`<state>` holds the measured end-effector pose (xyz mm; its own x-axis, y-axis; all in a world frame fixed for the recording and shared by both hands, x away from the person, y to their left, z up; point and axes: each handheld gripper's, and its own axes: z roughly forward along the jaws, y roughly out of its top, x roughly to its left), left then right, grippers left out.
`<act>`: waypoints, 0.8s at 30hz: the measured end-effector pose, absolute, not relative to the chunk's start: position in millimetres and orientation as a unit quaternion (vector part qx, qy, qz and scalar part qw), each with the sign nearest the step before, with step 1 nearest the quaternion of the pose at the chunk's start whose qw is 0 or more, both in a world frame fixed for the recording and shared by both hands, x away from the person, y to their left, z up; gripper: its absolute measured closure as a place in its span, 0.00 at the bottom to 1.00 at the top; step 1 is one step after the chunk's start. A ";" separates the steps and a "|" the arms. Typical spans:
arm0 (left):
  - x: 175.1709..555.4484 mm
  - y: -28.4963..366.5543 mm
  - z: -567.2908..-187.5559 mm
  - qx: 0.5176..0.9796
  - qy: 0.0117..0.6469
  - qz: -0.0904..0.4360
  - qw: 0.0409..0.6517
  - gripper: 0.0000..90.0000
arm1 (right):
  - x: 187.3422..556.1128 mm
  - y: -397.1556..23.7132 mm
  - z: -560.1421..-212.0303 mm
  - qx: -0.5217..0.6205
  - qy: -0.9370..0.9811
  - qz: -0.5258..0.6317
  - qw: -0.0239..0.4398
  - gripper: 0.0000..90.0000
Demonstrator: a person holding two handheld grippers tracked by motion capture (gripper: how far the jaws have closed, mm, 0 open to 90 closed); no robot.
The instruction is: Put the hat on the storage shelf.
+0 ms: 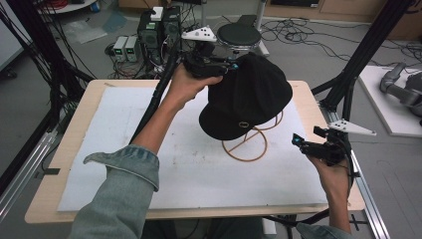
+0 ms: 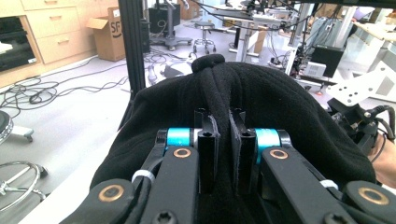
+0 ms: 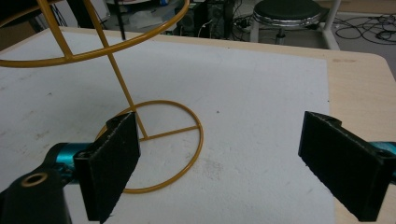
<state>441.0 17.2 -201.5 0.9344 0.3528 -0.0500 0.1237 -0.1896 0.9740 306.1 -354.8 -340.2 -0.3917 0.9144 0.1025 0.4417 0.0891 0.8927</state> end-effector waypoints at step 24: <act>447.5 -5.5 -221.1 0.793 0.156 0.083 0.583 0.92 | 305.0 -356.5 -340.2 0.493 0.690 0.467 0.251 0.14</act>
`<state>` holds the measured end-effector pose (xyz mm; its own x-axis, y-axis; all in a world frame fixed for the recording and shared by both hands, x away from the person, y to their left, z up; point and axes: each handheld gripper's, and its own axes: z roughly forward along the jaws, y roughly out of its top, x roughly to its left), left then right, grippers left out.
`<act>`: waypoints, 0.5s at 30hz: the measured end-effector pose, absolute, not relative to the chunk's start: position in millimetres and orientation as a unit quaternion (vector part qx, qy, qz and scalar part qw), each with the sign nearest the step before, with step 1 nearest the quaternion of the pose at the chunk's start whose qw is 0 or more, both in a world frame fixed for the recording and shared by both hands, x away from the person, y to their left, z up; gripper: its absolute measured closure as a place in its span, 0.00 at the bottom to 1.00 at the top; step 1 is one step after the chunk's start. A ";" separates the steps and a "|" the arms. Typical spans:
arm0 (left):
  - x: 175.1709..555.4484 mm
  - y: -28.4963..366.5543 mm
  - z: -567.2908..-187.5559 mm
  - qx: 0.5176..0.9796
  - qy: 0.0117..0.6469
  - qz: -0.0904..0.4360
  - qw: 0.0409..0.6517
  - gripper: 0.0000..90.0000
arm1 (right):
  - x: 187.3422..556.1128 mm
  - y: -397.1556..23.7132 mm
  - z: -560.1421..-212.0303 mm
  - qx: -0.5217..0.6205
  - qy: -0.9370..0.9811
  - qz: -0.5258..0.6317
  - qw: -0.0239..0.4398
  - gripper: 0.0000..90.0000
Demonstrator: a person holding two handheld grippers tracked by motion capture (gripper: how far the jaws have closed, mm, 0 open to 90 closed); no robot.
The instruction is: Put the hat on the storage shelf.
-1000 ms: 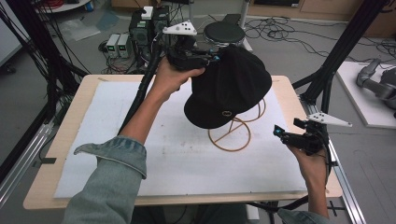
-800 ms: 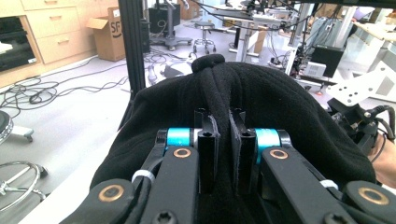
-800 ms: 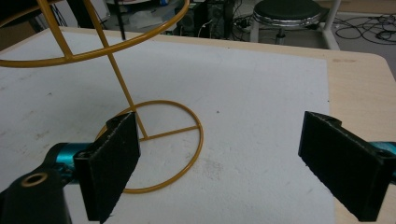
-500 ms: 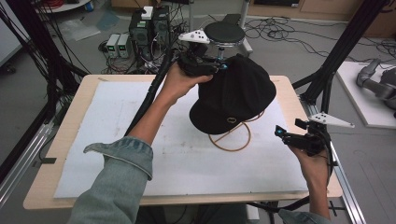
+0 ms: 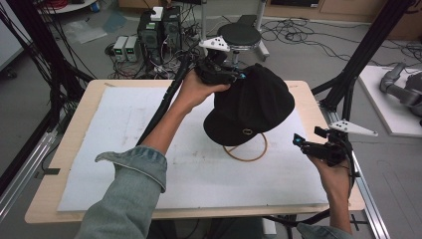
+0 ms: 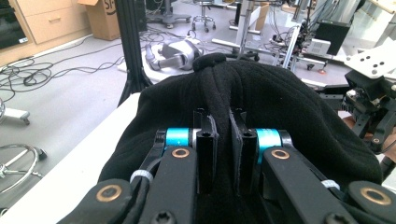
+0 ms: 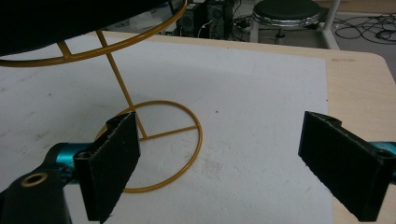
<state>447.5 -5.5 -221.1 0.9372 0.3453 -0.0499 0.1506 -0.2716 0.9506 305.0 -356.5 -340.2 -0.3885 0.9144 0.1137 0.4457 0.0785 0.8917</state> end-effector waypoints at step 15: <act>449.8 -9.7 -225.9 0.803 0.157 0.077 0.570 0.89 | 305.1 -356.5 -339.9 0.491 0.691 0.468 0.251 0.14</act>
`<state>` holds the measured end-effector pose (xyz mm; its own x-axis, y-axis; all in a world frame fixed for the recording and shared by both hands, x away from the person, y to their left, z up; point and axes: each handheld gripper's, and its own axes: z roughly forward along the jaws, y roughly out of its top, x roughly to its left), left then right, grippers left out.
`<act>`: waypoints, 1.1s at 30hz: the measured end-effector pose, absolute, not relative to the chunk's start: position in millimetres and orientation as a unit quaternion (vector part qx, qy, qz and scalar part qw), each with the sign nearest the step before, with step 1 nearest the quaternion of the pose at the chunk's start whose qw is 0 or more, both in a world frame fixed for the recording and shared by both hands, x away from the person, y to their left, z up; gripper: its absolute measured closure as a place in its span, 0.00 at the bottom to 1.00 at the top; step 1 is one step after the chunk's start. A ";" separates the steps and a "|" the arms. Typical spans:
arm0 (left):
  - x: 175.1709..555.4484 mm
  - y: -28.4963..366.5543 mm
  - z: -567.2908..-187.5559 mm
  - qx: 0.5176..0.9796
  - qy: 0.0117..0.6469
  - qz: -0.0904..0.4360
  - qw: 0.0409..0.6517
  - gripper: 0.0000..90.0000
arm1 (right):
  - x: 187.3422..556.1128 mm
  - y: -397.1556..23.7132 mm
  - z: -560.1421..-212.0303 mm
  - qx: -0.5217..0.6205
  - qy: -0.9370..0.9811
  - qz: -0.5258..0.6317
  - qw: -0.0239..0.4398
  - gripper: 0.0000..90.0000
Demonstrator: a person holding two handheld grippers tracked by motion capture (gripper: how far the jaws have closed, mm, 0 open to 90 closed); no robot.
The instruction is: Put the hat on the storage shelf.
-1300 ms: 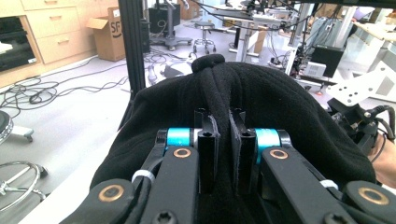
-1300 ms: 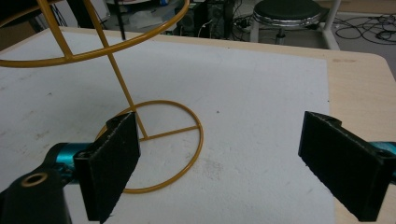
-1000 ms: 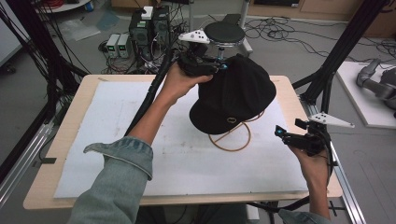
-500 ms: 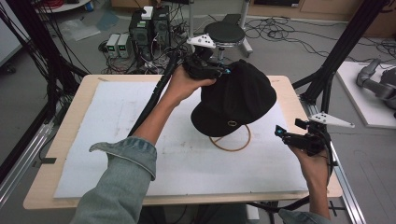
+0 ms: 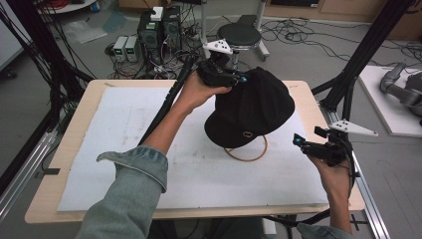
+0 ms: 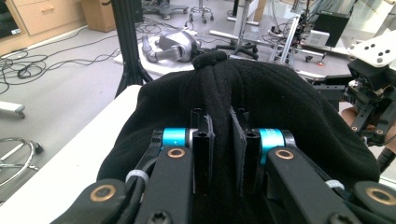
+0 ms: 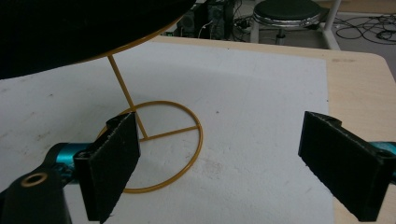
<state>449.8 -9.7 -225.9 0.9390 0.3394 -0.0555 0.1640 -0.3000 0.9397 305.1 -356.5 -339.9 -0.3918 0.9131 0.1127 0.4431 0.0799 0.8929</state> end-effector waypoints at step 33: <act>453.1 -4.5 -233.6 0.812 0.167 0.093 0.552 0.69 | 305.2 -360.0 -340.2 0.492 0.689 0.468 0.254 0.14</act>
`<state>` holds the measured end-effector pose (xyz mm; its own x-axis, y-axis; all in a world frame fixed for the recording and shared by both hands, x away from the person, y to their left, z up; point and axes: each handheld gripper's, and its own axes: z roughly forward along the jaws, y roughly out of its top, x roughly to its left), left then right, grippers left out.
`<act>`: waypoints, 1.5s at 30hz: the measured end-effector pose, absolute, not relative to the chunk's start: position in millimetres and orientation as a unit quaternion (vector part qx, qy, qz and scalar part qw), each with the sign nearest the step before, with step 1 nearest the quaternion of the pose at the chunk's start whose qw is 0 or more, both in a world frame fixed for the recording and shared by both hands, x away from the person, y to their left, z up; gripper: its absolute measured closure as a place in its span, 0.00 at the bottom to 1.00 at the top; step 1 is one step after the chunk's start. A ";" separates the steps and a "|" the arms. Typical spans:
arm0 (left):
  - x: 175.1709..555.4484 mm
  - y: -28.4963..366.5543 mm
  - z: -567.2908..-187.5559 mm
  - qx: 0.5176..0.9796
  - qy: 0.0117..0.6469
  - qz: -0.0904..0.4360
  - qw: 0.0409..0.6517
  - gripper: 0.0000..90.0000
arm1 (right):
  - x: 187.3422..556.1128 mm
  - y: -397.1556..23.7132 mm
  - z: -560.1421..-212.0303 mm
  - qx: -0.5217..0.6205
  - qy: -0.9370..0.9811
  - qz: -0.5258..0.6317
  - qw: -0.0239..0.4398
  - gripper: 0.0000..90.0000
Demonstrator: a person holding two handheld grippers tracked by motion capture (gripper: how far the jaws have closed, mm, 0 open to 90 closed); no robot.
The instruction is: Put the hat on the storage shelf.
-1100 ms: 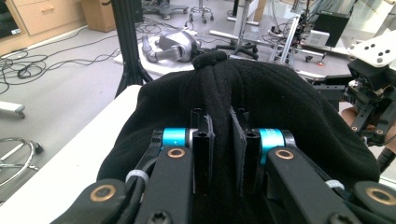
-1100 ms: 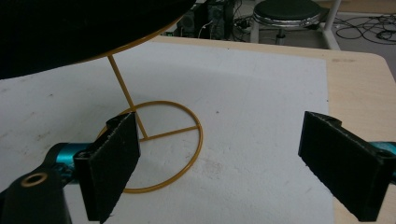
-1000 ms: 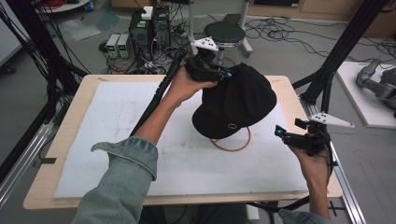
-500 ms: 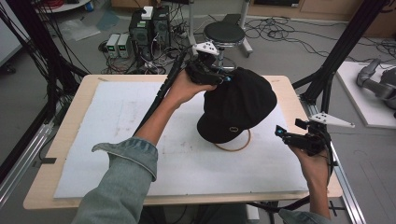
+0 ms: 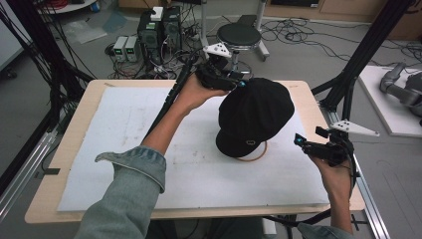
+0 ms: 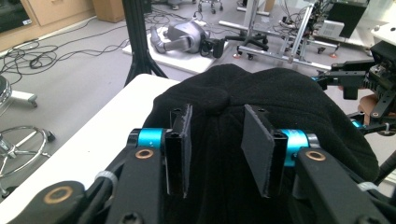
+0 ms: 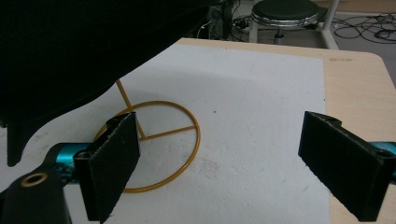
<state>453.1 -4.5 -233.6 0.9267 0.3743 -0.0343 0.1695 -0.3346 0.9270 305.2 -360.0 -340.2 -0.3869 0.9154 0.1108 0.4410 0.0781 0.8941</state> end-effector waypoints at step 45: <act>424.0 130.4 -241.3 0.784 0.256 0.170 0.539 0.32 | 314.4 -349.4 -341.9 0.486 0.699 0.462 0.247 0.14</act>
<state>424.0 130.4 -241.3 0.8114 0.5845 -0.0085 0.2168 -0.2875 0.9329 314.4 -349.4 -341.9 -0.4061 0.9080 0.1031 0.4505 0.1008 0.8871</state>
